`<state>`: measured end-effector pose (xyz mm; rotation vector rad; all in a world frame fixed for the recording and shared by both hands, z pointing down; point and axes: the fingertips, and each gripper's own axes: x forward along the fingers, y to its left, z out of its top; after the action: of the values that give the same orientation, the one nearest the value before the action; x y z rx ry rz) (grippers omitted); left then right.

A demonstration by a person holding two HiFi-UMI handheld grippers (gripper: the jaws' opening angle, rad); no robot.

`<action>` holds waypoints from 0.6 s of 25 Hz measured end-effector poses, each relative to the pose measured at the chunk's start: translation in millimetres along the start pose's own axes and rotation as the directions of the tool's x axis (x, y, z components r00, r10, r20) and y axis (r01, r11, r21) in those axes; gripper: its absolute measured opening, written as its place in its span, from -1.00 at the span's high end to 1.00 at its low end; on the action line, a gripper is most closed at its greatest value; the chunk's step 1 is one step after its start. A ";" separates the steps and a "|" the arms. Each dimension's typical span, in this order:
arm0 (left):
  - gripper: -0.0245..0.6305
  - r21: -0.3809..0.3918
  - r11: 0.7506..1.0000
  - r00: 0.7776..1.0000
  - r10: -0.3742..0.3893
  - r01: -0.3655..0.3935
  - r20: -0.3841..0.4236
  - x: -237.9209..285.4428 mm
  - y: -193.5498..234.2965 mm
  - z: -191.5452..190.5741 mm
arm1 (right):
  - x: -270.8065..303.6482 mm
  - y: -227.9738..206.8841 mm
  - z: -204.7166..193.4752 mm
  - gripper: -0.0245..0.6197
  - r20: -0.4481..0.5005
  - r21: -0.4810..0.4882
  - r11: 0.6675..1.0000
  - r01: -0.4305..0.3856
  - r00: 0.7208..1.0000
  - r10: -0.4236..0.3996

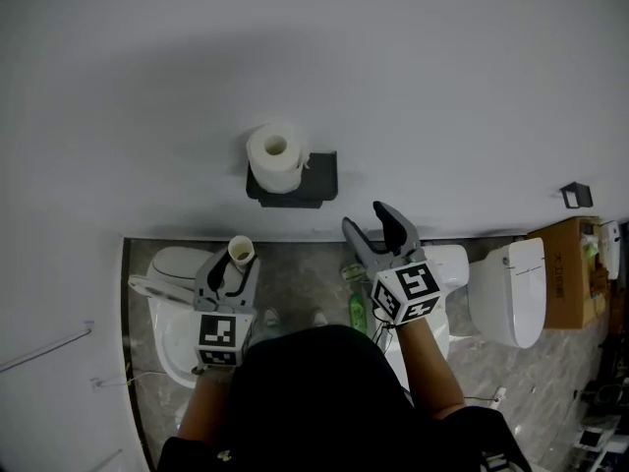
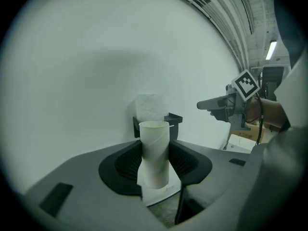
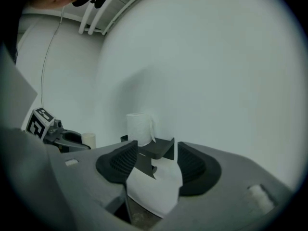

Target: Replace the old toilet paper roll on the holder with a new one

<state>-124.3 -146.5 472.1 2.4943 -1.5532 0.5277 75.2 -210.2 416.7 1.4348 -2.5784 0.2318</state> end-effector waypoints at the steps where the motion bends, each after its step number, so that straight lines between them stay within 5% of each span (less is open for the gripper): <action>1: 0.37 0.006 1.000 1.000 -0.015 0.015 0.002 3.4 -5.0 1.7 | -5.7 -1.7 -3.1 0.16 -0.002 -0.001 1.000 0.009 1.000 -0.009; 7: 0.36 0.020 0.995 0.994 -0.101 0.100 0.030 19.2 -33.5 13.6 | -34.9 -8.0 -25.2 0.42 -0.028 0.022 0.998 0.055 0.998 -0.054; 15: 0.36 0.018 0.983 0.982 -0.182 0.181 0.048 31.8 -62.8 24.3 | -60.3 -4.9 -45.2 0.48 -0.039 0.053 0.996 0.070 0.997 -0.068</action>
<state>-50.4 -152.5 464.8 2.6437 -1.3233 0.4537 114.4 -153.1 446.7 1.5204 -2.5066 0.3173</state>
